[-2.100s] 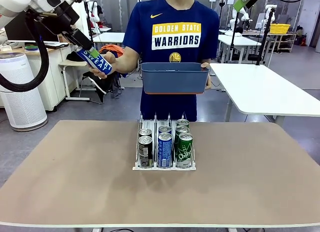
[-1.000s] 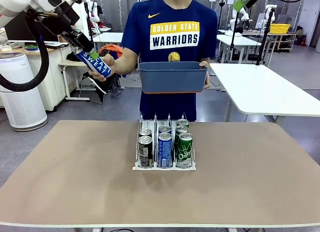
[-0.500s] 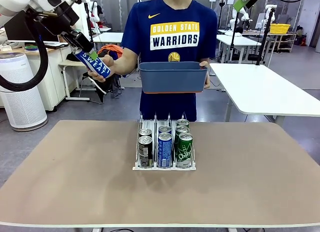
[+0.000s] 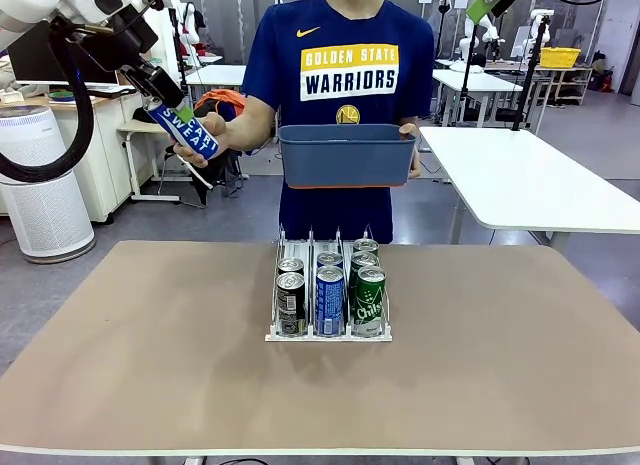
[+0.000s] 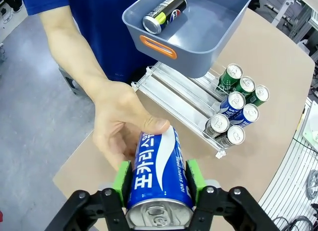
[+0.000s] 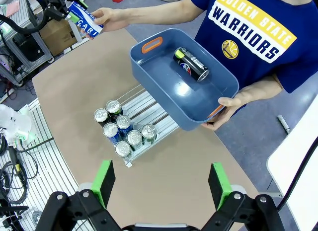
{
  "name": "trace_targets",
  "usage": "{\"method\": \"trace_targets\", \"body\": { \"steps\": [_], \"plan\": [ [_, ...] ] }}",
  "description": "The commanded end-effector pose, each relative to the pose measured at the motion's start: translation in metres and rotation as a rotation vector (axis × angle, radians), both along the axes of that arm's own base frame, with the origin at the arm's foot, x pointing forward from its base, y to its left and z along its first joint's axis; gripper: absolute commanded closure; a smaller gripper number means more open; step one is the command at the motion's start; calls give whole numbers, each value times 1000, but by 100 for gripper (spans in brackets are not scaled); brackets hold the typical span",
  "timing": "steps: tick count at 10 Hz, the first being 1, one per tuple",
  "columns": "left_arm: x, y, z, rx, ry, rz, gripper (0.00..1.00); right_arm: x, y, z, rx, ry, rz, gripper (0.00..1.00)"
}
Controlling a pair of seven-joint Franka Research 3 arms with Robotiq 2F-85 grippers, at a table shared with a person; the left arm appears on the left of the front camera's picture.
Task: Fill the beverage cans into the dispenser.
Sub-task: Pick up the Ionic drink handed by the human, then place the picked Ionic drink in the line of the Automatic Can Dispenser with the same cans.
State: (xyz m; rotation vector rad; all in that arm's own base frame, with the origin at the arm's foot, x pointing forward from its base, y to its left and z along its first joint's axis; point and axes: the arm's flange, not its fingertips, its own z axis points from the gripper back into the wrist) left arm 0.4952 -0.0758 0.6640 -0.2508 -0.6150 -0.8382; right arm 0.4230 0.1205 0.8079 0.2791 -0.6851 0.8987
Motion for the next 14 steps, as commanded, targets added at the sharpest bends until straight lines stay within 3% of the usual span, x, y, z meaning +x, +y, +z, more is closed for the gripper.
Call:
{"method": "trace_targets", "body": {
  "steps": [1,14],
  "plan": [
    [-7,1,1,15,15,11,100,0,0,0,2,1,2,0],
    [-9,4,7,-14,-15,60,100,0,0,0,2,1,2,0]
  ]
}}
